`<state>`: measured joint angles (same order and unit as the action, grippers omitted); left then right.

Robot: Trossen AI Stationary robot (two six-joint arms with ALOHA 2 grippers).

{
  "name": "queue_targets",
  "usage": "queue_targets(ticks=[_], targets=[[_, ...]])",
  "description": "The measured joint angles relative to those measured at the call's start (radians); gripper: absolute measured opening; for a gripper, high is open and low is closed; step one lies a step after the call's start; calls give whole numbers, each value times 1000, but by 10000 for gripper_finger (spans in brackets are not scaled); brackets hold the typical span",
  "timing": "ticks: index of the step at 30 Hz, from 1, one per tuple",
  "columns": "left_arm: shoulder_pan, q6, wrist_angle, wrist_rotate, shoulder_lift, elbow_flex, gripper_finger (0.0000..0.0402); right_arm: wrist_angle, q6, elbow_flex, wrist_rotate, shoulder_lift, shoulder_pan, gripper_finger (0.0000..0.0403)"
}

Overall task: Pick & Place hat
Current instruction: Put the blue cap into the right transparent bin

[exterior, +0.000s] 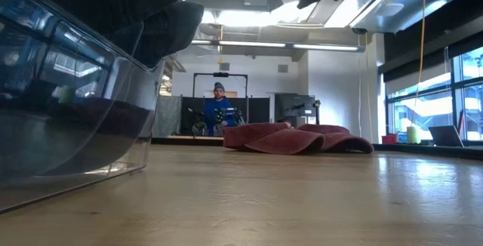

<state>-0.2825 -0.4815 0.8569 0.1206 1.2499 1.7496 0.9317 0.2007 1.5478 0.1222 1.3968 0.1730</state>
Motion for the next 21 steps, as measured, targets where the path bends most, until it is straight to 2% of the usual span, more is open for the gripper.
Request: queue_targets(ticks=[7,12,16,21], targets=[[-284,-124,0,-113,39,0,2,69,89,0,0,0,0,206],[-453,-258,1,-231,101,0,2,88,112,0,0,0,-1,206],[-536,-348,1,-343,158,0,2,84,113,0,0,0,-1,206],[-582,-420,43,-482,223,0,2,84,135,0,-1,0,-6,207]])
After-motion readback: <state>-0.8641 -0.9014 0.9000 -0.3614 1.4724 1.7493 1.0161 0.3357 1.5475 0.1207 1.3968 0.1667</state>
